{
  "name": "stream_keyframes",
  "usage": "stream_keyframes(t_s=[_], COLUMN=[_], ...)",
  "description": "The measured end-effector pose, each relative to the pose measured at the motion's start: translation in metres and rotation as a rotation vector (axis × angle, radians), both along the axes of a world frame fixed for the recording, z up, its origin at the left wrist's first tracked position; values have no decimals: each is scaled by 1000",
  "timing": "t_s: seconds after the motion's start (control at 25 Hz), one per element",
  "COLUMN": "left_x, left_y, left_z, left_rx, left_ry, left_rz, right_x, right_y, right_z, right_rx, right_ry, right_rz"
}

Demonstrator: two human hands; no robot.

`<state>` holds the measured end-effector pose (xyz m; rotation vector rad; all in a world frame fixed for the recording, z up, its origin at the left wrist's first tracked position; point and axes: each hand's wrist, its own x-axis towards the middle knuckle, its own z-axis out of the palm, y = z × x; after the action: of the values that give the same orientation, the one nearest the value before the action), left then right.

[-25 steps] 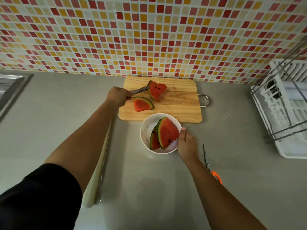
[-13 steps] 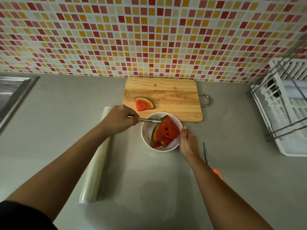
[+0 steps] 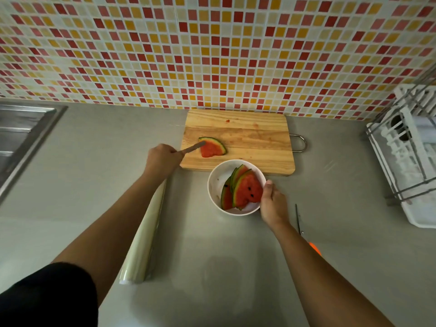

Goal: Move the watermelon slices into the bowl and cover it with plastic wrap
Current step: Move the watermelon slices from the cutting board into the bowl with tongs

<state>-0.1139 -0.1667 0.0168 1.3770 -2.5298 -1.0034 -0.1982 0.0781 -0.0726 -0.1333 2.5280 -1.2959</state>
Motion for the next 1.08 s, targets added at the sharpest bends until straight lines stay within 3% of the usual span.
stream_keyframes(t_s=[0.2, 0.32, 0.4, 0.48, 0.6, 0.8, 1.08], left_x=[-1, -4, -5, -8, -16, -17, -20], left_y=[-5, -13, -23, -34, -42, -53, -56], left_z=[-12, -7, -2, 3, 10, 2, -9], left_rx=[395, 527, 423, 139, -83, 124, 240], left_ry=[100, 47, -38, -112, -51, -125, -57], left_rz=[217, 198, 102, 13, -143, -271, -227], right_x=[-1, -1, -2, -2, -2, -2, -2], right_y=[0, 0, 1, 1, 1, 1, 0], right_z=[0, 0, -1, -1, -2, -3, -3], right_rx=[13, 15, 18, 20, 25, 28, 24], right_ry=[20, 35, 34, 37, 42, 55, 49], right_rz=[18, 29, 36, 37, 43, 36, 26])
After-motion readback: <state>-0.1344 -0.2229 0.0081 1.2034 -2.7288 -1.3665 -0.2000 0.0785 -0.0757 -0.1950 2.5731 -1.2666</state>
